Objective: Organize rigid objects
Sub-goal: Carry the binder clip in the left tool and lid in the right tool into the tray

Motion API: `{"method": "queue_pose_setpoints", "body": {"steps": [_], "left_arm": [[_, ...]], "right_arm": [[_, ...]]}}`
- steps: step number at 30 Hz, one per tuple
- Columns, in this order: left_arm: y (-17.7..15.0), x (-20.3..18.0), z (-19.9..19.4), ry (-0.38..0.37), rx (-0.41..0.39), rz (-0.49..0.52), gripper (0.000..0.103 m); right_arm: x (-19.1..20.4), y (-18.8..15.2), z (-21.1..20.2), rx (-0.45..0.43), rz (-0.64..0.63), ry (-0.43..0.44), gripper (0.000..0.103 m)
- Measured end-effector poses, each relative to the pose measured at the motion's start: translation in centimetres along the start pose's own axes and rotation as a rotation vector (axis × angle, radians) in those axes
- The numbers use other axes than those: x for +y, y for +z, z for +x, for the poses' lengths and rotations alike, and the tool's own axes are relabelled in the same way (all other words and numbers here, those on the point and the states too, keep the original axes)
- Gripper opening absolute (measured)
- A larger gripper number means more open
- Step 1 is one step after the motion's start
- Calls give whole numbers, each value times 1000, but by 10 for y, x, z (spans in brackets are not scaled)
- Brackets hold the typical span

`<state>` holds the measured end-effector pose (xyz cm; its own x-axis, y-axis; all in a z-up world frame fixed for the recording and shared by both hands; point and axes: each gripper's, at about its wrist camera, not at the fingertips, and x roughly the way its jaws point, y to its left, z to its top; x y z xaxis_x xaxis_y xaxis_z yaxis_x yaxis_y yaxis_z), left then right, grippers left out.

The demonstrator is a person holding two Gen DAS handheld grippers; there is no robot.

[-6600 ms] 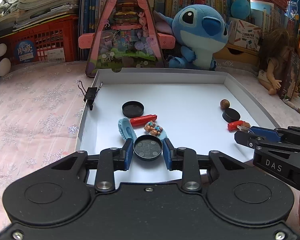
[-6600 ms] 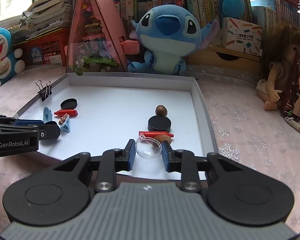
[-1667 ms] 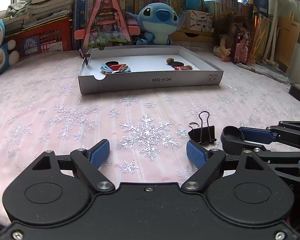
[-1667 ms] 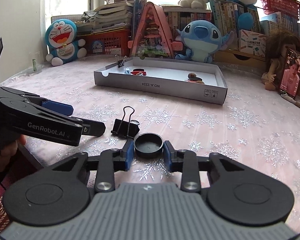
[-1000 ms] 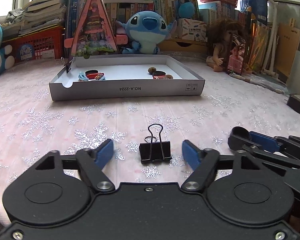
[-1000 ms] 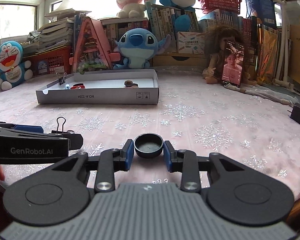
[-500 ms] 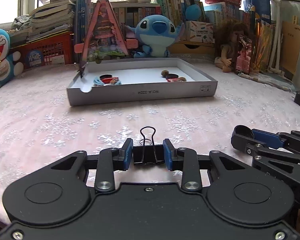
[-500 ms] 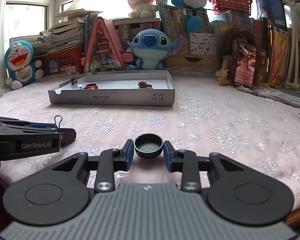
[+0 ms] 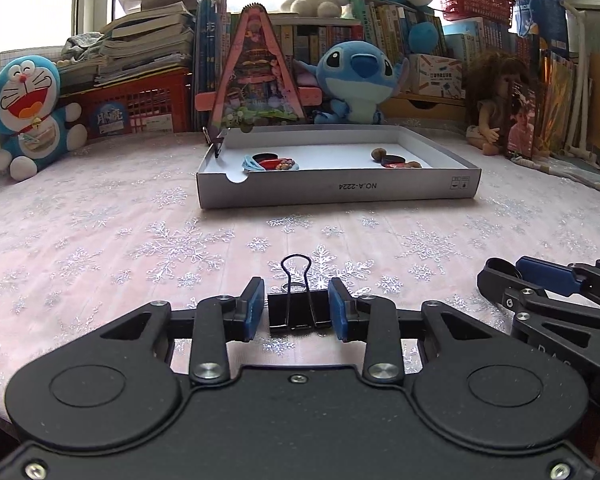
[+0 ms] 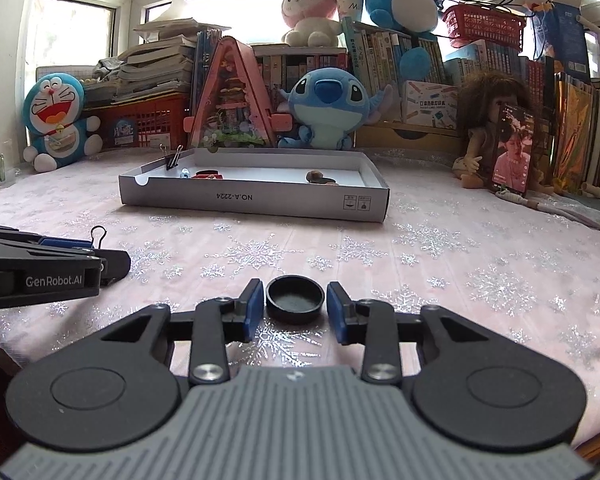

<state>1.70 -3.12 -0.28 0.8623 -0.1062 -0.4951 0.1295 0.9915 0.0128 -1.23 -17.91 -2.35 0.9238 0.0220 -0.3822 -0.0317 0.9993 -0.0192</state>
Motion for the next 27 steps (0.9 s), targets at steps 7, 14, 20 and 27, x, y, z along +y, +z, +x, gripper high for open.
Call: {"method": "queue_pose_setpoints", "body": {"steps": [7,14,20,27], "left_arm": [[-5,-1,3,21,-12,0,46],[-12,-4,0,48,-39,-8,47],[-8,-2,-3,17,-19,-19,29],[-1,3,-4,0,16,-34,29]], "right_arm": [[4,-4,2,-34,10,-64,65],[4,-10,3,-43,40,-96,70],[6,-6,1,-29,52,-65,47],[10,0,-3,-13,22,-34,38]]}}
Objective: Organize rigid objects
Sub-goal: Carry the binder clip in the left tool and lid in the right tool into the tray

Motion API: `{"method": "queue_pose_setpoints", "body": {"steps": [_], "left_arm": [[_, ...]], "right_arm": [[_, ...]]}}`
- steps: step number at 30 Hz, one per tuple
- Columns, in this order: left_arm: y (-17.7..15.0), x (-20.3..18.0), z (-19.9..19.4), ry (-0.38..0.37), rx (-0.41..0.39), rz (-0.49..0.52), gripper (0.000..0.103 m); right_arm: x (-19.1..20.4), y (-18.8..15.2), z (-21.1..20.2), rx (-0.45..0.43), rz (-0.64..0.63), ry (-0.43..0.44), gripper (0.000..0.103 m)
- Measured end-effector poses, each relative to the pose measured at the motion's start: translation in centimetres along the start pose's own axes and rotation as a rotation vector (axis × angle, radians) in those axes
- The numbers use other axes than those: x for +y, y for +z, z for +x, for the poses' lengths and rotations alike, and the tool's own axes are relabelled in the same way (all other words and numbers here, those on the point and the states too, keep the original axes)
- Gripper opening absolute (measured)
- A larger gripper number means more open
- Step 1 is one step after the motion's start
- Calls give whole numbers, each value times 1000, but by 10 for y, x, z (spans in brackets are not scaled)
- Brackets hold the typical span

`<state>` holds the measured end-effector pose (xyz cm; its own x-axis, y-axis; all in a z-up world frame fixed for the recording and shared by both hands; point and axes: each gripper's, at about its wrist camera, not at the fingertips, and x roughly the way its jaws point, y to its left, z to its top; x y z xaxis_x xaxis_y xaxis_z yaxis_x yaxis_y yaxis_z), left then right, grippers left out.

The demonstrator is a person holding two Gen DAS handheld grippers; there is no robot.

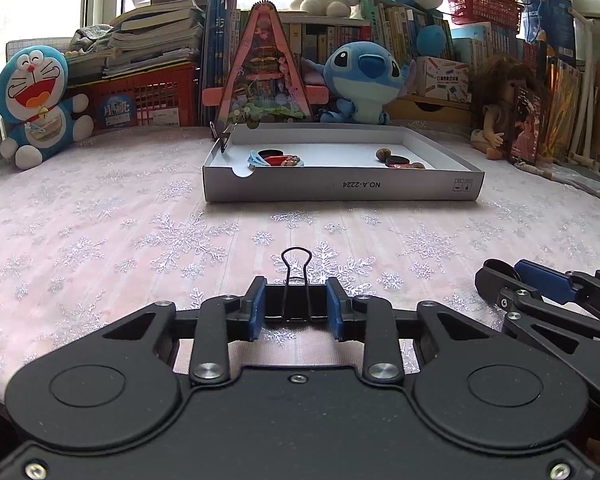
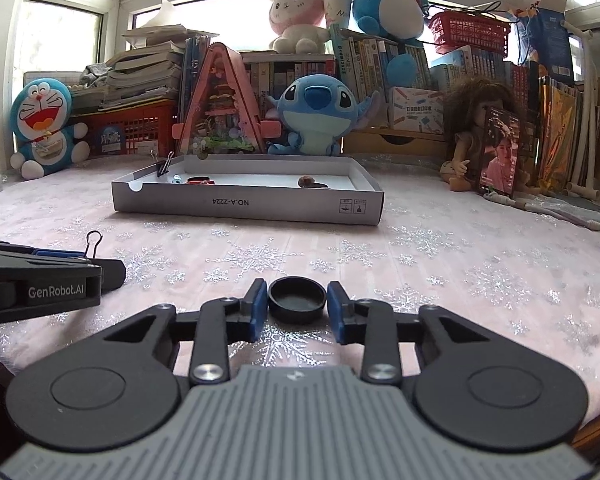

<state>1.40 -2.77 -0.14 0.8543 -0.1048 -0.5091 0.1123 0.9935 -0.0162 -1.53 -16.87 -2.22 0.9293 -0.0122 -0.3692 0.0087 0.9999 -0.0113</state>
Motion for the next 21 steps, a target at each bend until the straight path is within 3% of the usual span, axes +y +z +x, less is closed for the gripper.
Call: {"method": "queue_pose_setpoints", "body": {"steps": [5,21], "left_arm": [[13,4,2,-11,29,-9,29],[64,17,19,-23,18,-10,29]], "right_arm": [[-3,9,0,-1,11,12,38],[-12,47,20,2,41,45,38]]}}
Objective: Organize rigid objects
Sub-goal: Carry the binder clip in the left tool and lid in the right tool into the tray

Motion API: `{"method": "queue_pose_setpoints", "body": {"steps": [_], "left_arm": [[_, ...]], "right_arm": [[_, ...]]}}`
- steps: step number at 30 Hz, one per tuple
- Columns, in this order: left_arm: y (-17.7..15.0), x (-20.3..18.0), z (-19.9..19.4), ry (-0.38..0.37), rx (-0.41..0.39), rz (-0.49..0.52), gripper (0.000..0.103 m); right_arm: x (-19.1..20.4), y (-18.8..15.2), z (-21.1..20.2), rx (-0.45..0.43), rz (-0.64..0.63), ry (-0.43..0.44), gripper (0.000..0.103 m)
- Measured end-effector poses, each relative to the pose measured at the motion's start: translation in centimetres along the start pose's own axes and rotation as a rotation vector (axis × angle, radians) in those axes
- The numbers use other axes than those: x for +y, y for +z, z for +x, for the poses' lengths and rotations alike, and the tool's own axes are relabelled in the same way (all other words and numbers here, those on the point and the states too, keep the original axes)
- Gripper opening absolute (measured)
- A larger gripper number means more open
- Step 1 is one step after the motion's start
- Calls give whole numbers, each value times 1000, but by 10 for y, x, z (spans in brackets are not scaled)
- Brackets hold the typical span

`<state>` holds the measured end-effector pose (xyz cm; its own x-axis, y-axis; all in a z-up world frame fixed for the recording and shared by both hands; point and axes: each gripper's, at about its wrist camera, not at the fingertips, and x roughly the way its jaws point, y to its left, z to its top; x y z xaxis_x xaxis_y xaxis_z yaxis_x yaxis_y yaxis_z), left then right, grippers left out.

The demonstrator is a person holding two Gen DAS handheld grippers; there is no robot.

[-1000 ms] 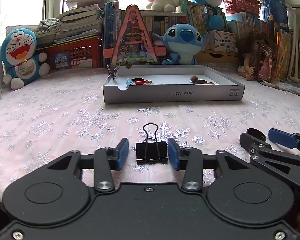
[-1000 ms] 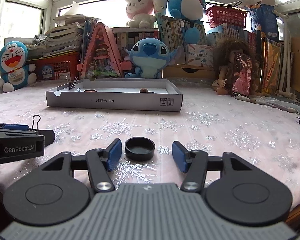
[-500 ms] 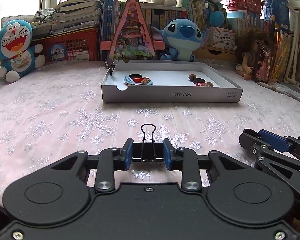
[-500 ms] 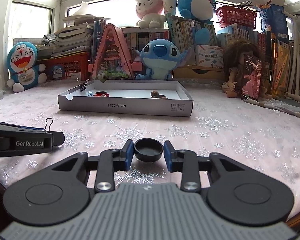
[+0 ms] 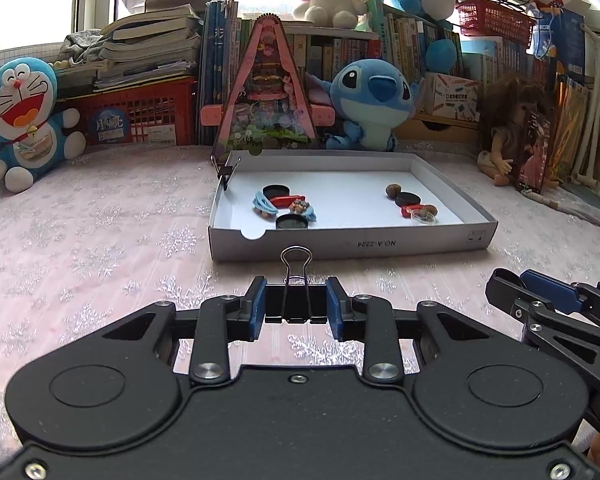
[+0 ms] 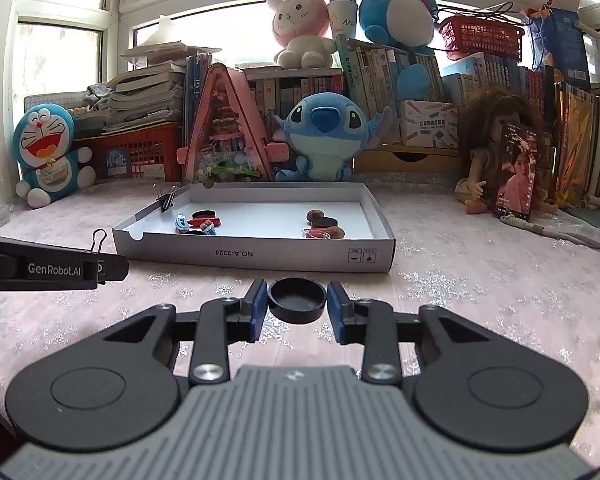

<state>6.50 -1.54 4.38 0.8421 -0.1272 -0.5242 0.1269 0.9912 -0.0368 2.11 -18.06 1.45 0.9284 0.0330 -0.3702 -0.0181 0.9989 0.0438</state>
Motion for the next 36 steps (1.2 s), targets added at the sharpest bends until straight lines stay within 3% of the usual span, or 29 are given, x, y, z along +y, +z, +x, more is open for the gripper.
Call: {"method": "queue_pose_setpoints", "body": {"steps": [23,36], "left_arm": [[39,9,27,-9,-12,-24,29],[76,9,52,-62,-17,-32,29]], "right_arm": [[-22,35,34,26,41,-12,38],[-28,67,67,16,55,-6,38]]}}
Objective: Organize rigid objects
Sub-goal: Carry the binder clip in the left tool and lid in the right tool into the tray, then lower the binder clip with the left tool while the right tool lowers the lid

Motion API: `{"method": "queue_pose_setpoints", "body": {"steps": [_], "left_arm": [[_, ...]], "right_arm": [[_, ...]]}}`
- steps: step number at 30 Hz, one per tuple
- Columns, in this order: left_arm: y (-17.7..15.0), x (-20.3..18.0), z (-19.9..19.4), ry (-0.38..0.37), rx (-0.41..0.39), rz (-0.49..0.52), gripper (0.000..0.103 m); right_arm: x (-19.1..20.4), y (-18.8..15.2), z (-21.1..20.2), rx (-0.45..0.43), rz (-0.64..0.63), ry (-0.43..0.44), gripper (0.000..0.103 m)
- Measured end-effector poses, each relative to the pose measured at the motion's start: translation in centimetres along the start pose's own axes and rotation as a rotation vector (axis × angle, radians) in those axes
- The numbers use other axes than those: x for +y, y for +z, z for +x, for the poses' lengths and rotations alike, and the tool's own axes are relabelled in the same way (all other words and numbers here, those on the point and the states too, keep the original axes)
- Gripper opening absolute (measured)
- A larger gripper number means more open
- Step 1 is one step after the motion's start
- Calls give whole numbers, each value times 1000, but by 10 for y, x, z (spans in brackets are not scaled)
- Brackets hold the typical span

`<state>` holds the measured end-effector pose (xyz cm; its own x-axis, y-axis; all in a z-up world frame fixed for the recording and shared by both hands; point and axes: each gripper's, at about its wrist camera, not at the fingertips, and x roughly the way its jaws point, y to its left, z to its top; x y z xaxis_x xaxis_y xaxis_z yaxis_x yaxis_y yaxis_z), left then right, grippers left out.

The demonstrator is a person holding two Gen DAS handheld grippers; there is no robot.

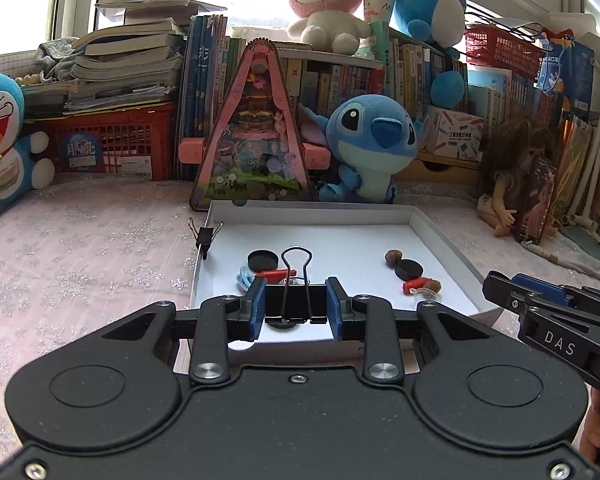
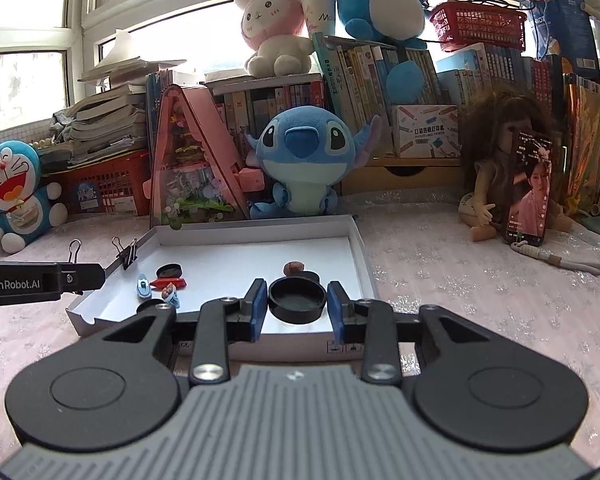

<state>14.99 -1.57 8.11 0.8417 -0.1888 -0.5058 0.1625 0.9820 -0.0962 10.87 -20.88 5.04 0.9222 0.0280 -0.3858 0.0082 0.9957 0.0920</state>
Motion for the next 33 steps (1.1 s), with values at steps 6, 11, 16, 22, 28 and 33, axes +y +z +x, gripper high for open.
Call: {"method": "queue_pose_setpoints", "body": {"steps": [6,11,16,22,28,33], "left_arm": [[11,-3,16,8,4,5,29],[17,-4,29,20,4,9,29],[25,-4,44,26,12,6,29],[33,-3,58,43,-4,31,29],[36,-3,67,49,4,31,29],[34,-4,80,69,21,45,29]], "right_arm": [[2,9,16,-1,-15,-3,38],[5,14,27,4,-34,-12,38],[7,21,41,12,-35,-16,38],[7,26,54,29,-21,-13,38],[10,27,63,41,-44,-15,38],[8,27,74,72,-33,-5,38]]}}
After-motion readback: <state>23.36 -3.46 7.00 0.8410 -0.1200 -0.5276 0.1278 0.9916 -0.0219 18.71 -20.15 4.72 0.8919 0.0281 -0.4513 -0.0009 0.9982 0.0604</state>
